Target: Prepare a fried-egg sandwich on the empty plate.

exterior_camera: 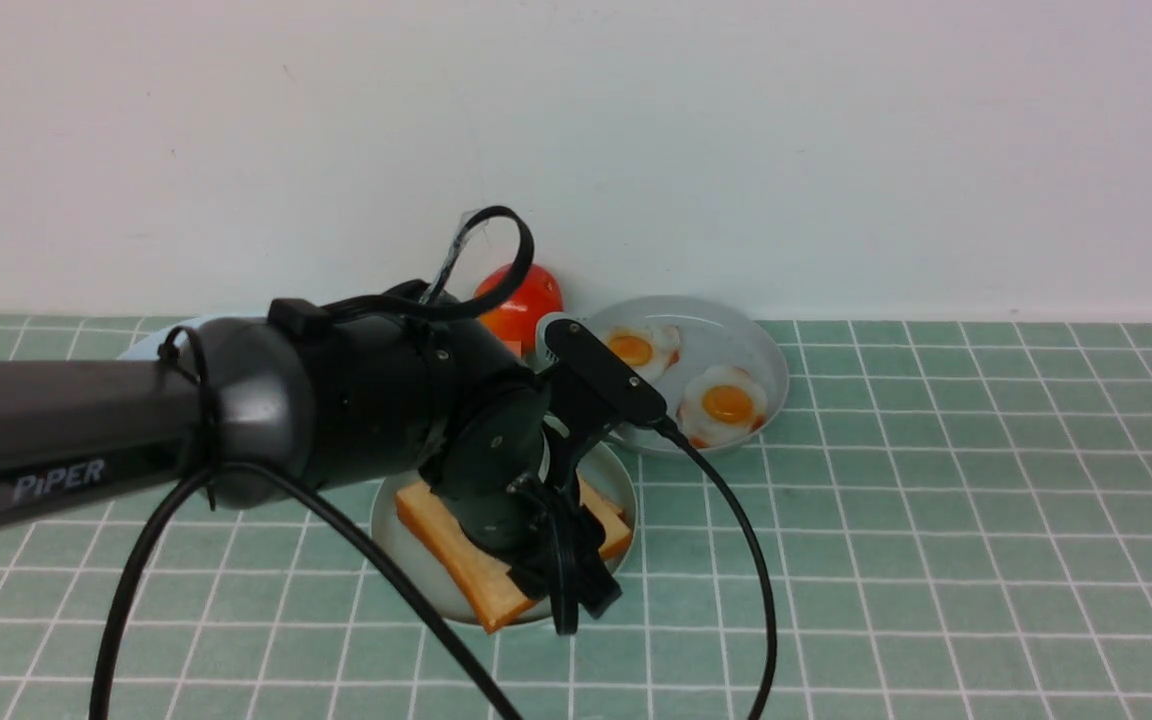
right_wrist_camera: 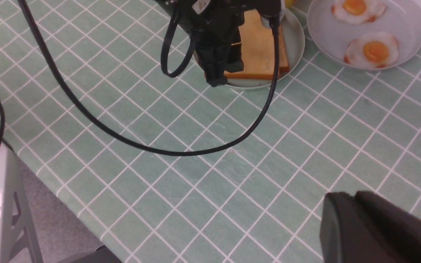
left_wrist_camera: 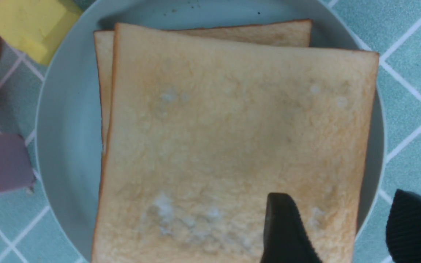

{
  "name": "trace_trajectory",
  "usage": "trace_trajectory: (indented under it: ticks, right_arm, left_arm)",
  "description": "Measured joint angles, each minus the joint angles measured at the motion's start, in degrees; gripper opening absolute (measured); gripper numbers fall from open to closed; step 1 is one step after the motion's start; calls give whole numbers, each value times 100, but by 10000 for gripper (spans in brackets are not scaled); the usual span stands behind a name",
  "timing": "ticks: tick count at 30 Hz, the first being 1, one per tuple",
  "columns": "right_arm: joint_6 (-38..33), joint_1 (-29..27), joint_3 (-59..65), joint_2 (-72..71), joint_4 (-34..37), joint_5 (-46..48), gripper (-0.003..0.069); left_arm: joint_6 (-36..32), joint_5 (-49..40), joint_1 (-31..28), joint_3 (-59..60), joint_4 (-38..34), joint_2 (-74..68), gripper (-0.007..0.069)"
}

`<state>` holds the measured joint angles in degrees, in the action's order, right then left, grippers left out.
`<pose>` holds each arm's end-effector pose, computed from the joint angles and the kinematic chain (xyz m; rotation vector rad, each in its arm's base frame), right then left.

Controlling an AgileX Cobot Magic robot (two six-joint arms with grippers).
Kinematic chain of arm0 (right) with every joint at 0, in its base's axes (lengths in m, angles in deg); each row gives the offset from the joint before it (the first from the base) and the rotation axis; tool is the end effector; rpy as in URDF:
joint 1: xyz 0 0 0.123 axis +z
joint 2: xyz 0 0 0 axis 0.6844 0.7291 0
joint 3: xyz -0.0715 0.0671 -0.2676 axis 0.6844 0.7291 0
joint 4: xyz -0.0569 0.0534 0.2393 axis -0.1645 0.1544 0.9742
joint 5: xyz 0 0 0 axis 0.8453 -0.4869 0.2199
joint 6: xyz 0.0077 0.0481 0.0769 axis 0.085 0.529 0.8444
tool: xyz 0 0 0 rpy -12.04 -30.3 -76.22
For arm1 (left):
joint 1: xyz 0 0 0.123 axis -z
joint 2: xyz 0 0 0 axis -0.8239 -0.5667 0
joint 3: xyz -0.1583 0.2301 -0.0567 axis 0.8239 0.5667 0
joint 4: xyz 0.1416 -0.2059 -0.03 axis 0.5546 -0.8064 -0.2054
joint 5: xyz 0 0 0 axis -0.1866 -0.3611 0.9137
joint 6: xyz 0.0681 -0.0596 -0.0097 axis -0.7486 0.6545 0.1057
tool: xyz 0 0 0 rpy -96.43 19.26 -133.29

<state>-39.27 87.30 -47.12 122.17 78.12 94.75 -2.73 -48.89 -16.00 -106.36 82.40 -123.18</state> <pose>0.0756 0.0754 0.4274 -0.7808 2.1711 0.4680 0.2998 -0.2318 0.2074 1.0633 2.4057 -0.0053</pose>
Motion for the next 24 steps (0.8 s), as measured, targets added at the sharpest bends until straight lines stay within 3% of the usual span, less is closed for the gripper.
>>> trace_trajectory:
  ticks: [3,7,8,10,14,17,24]
  right_arm:
    - [0,0,0,0,14,30,66]
    - [0,0,0,0,-56,213,67]
    - [0,0,0,0,-104,359,67]
    - [12,0,5,-21,-236,452,67]
    - [198,0,143,-228,-457,473,67]
    - [586,0,543,-723,-730,468,67]
    - [1590,0,1794,-1973,-1109,6,67]
  left_arm:
    - [428,-41,0,0,-27,237,338]
    - [1061,-66,0,67,-33,1062,155]
    - [1253,6,0,236,-33,1650,51]
    - [1422,150,0,529,-38,2320,-12]
    - [1698,808,0,1503,-95,3859,-13]
    - [1939,1706,0,2872,-210,5620,-13]
    - [2141,3362,0,5273,-309,8175,-13]
